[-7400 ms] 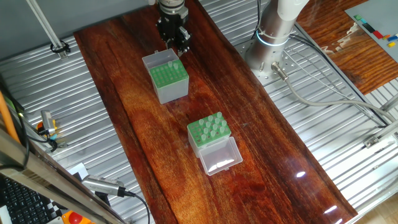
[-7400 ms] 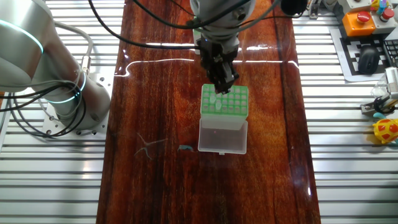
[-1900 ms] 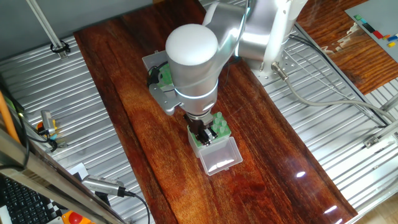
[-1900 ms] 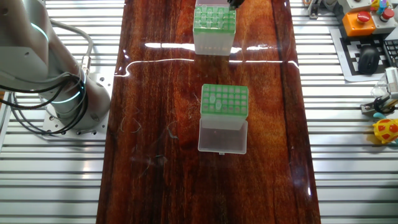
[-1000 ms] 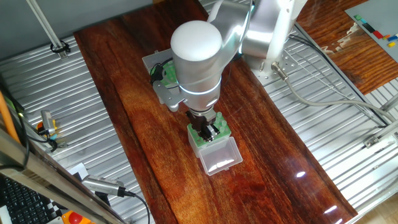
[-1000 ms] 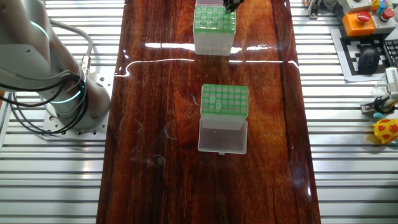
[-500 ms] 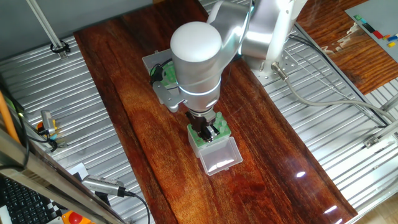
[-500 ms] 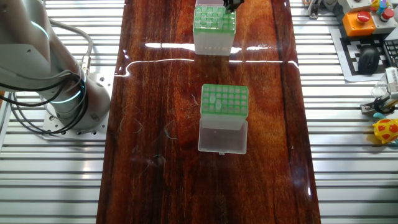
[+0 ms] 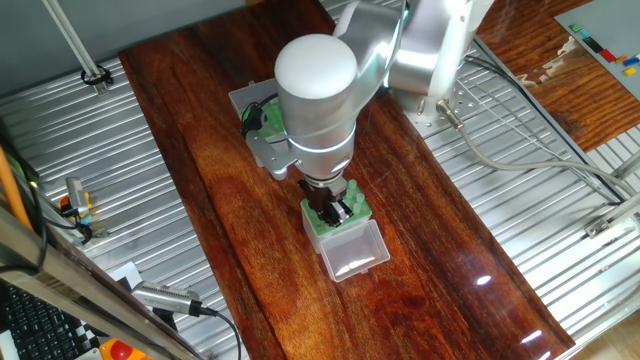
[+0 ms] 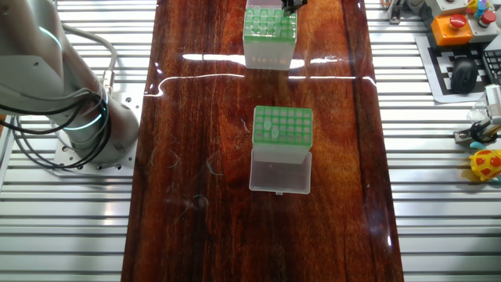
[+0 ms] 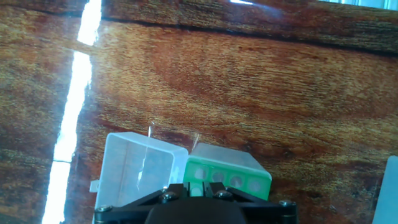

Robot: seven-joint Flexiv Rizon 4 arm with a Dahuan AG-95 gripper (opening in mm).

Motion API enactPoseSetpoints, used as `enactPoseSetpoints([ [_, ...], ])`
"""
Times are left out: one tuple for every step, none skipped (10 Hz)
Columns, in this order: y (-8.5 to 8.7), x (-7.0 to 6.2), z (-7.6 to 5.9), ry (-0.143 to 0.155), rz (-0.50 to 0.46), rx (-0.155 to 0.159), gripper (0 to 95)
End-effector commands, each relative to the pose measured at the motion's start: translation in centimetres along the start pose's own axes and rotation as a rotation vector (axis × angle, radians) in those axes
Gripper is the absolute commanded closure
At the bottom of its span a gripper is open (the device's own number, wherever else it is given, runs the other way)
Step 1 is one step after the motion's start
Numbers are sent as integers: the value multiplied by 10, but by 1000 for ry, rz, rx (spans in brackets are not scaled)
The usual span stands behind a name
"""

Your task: Transfer all large pipette tips from one holder to another

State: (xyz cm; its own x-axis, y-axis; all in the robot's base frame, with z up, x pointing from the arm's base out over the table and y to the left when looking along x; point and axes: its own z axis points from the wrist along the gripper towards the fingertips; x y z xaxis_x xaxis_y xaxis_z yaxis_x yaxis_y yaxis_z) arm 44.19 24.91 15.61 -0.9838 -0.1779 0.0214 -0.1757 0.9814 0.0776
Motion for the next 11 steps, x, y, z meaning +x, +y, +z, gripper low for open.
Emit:
enactPoseSetpoints([
  [0, 2, -7, -1, -8, 1, 950],
  [0, 4, -14, -1, -8, 1, 950],
  [1, 5, -19, 0, -10, 1, 950],
  [2, 7, -27, 0, -14, 1, 950],
  [3, 8, -33, 0, -16, 1, 950],
  [5, 9, -40, 0, -17, 2, 950],
  [7, 11, -49, 1, -17, 1, 950],
  [10, 12, -56, 2, -15, 3, 950],
  [12, 13, -62, 2, -15, 3, 950],
  [14, 14, -67, 2, -14, 4, 950],
  [15, 14, -71, 3, -14, 4, 950],
])
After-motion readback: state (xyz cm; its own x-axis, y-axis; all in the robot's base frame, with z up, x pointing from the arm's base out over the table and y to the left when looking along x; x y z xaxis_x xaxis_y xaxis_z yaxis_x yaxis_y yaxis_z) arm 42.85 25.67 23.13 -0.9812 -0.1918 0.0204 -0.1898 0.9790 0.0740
